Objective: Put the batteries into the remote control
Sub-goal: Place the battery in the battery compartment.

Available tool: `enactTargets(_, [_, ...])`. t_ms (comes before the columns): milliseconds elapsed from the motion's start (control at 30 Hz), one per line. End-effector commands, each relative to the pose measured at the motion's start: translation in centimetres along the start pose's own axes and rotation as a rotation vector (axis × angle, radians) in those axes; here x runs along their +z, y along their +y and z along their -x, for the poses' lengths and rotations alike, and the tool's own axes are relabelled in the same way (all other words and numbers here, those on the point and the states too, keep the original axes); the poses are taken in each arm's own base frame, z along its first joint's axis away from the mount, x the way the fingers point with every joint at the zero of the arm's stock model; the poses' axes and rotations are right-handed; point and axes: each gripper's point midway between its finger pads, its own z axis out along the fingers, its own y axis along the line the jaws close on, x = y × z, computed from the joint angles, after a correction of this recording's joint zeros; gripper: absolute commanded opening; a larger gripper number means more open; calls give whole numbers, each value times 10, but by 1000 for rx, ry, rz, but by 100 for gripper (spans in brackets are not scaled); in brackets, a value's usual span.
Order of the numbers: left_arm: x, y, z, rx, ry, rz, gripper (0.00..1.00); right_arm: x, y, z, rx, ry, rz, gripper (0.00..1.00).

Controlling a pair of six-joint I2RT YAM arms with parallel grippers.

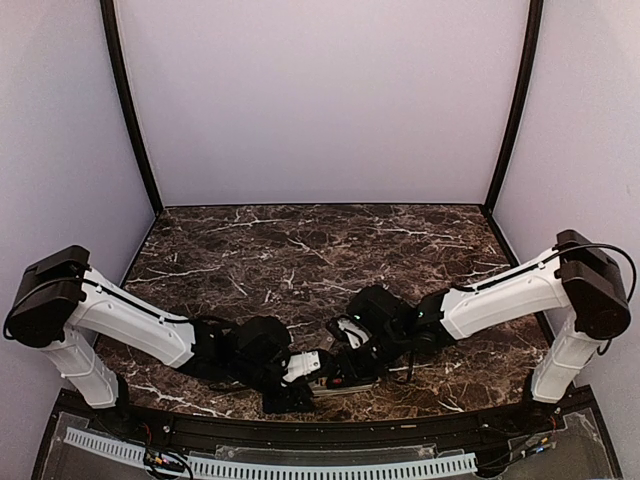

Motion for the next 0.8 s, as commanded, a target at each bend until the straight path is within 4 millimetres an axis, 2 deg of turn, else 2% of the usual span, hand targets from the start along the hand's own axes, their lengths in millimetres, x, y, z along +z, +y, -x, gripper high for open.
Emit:
enactTargets(0, [-7, 1, -2, 11, -5, 20, 32, -5, -5, -5, -20, 7, -58, 25])
enactTargets(233, [-10, 1, 0, 15, -4, 26, 32, -13, -4, 4, -57, -10, -115, 27])
enactTargets(367, [-13, 1, 1, 20, -8, 31, 32, -12, -7, 8, -67, -9, -126, 21])
enactTargets(567, [-16, 1, 3, 29, -11, 37, 33, -11, -7, 8, -78, 3, -129, 22])
enactTargets(767, [-16, 1, 3, 32, -12, 36, 34, -10, -7, 9, -77, 3, -130, 28])
